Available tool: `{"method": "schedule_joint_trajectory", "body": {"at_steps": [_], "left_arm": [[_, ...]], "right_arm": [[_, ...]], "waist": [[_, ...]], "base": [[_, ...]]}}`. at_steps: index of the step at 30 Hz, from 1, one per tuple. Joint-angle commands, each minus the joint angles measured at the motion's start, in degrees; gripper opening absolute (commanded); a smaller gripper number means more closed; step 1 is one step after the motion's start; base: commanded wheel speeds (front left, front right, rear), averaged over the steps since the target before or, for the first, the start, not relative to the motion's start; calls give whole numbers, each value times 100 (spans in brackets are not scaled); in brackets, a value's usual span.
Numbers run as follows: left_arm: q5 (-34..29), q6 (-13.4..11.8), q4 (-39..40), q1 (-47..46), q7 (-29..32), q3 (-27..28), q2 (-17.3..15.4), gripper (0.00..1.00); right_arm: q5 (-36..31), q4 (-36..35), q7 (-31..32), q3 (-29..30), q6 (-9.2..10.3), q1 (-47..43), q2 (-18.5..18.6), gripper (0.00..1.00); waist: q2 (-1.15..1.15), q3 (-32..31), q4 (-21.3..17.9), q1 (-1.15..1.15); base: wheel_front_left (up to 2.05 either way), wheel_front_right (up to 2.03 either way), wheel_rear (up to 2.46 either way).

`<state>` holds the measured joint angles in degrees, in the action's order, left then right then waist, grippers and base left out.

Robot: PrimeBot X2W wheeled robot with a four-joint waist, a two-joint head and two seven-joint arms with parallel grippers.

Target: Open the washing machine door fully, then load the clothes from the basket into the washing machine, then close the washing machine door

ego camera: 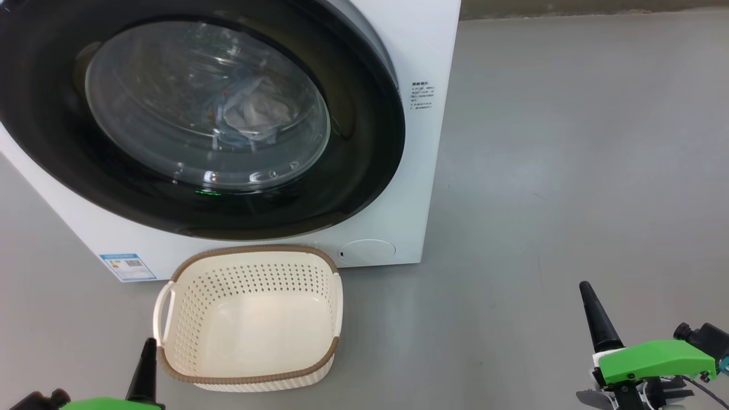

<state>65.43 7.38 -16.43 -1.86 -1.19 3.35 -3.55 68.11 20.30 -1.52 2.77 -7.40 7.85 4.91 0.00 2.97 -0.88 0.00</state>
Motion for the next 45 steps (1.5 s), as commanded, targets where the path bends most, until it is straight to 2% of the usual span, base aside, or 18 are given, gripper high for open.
{"method": "schedule_joint_trajectory", "body": {"at_steps": [1, 45], "left_arm": [[143, 7, 167, -265, 34, 157, -62, 0], [2669, 11, 235, -434, 772, 322, 66, 0]], "right_arm": [[140, -191, 46, -35, -6, -11, 8, 0], [2415, -628, 792, 363, -9, -168, -190, 0]], "waist": [[0, -9, 4, 0], [0, -280, 88, 0]], "base": [[0, 0, 0], [0, 0, 0]]}}
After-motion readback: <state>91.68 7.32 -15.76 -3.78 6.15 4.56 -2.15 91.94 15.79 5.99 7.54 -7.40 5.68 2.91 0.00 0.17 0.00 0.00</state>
